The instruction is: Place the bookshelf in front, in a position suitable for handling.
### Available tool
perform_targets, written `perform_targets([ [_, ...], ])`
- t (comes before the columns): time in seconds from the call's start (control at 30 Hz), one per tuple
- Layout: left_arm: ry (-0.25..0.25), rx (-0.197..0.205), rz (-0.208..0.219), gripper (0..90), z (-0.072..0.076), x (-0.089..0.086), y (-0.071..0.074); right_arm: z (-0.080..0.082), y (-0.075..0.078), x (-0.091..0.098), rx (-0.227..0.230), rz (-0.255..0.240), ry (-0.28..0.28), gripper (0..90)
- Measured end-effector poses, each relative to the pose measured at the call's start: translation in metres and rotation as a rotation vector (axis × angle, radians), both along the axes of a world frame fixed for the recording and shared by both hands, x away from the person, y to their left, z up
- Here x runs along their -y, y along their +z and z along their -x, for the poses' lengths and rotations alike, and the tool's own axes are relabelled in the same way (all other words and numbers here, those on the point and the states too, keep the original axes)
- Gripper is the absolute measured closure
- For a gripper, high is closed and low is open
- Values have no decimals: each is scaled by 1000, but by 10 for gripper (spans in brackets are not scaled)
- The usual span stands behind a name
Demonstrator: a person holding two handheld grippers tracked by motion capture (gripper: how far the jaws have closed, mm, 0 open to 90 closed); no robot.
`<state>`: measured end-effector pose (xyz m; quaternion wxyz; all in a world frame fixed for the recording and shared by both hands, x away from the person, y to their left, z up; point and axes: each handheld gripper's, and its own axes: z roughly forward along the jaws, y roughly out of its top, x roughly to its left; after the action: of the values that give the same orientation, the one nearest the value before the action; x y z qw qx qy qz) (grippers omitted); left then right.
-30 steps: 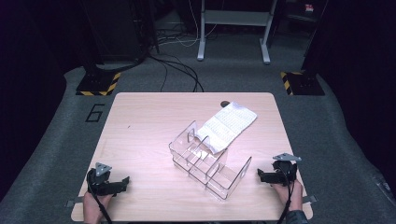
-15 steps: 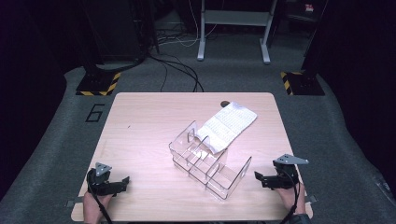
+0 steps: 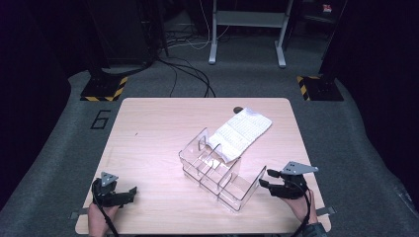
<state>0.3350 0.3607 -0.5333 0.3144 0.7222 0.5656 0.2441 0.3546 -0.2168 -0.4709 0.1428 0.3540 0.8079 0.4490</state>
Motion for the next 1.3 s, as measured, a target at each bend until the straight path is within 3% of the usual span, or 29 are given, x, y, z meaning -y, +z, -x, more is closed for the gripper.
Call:
perform_targets([
  [0.37,0,0,0,5,0,0,0,-12,-6,-7,5,11,21,633],
  [0.6,-1,2,-2,5,0,0,0,-9,-6,-11,20,17,21,648],
  [0.93,0,5,-4,5,0,0,0,-3,-5,-42,4,24,34,646],
  [1.3,-1,5,-4,6,0,0,0,5,-3,-79,-37,14,-7,639],
])
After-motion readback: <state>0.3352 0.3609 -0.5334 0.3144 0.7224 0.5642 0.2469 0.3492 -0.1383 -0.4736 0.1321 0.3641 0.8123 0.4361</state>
